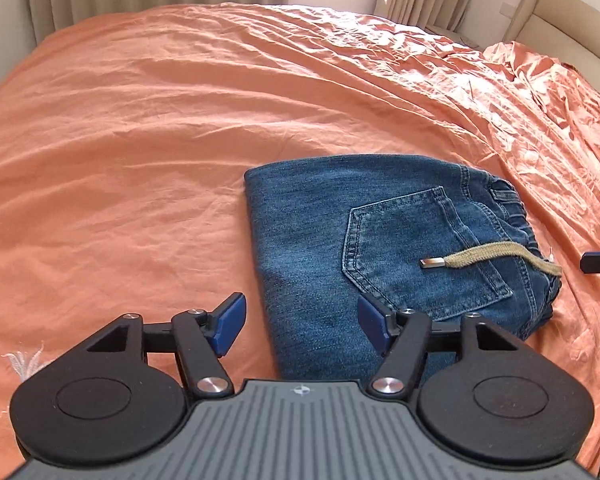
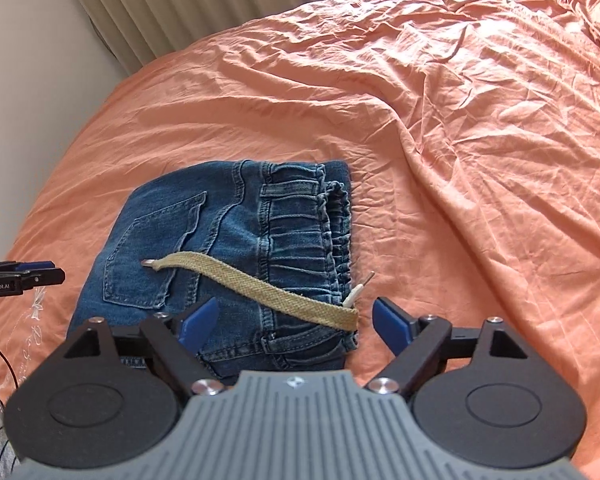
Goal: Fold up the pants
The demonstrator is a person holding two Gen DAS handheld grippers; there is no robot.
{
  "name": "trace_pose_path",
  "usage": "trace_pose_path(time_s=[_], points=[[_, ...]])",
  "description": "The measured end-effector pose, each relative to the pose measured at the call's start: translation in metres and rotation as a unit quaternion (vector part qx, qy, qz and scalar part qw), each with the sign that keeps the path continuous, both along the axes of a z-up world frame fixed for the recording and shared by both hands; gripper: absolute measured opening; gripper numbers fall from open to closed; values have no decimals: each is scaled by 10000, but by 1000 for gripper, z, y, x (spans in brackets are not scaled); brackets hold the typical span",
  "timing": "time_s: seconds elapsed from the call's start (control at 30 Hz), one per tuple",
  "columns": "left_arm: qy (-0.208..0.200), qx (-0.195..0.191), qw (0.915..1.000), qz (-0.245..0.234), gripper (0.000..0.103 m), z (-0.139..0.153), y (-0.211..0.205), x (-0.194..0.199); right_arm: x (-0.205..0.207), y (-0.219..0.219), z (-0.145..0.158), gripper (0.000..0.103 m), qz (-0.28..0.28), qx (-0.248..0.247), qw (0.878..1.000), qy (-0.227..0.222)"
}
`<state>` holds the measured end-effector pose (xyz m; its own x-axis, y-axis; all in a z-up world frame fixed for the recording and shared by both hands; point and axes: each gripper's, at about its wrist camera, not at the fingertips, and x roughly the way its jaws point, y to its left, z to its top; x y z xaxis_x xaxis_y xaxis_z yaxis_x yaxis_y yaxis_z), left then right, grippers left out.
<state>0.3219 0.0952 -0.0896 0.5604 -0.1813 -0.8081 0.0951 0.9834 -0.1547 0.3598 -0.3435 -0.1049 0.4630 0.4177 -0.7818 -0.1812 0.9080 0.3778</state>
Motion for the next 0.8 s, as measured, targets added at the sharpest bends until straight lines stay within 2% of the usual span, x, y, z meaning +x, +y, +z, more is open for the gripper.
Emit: trace_pose_path(time_s=[0.13, 0.23, 0.37, 0.47, 0.53, 0.57, 0.6, 0.63, 0.67, 0.8], points=[[185, -791, 9961, 337, 75, -25, 24, 14, 24, -12, -23, 81, -133, 471, 9985, 234], [317, -1239, 9904, 524, 75, -44, 37, 23, 42, -22, -44, 81, -238, 971, 9939, 456], [458, -1894, 9784, 695, 75, -71, 53, 31, 61, -33, -79, 81, -278, 1668, 9813, 918], [432, -2359, 9682, 712, 74, -85, 63, 36, 68, -38, -102, 81, -296, 2098, 9719, 1028], [438, -2604, 9619, 710, 65, -91, 68, 40, 71, -39, -112, 79, -282, 2396, 9652, 1005], [450, -2693, 9594, 702, 62, -94, 69, 41, 72, -40, -116, 72, -264, 2518, 9625, 979], [462, -2772, 9572, 697, 55, -96, 70, 43, 73, -40, -119, 67, -260, 2619, 9599, 969], [484, -2852, 9547, 694, 47, -98, 70, 44, 74, -41, -122, 57, -279, 2751, 9559, 993], [503, -2904, 9530, 703, 44, -100, 70, 45, 75, -42, -126, 54, -314, 2843, 9528, 1019], [406, -2875, 9536, 792, 23, -98, 68, 44, 71, -38, -119, 38, -235, 2776, 9570, 805]])
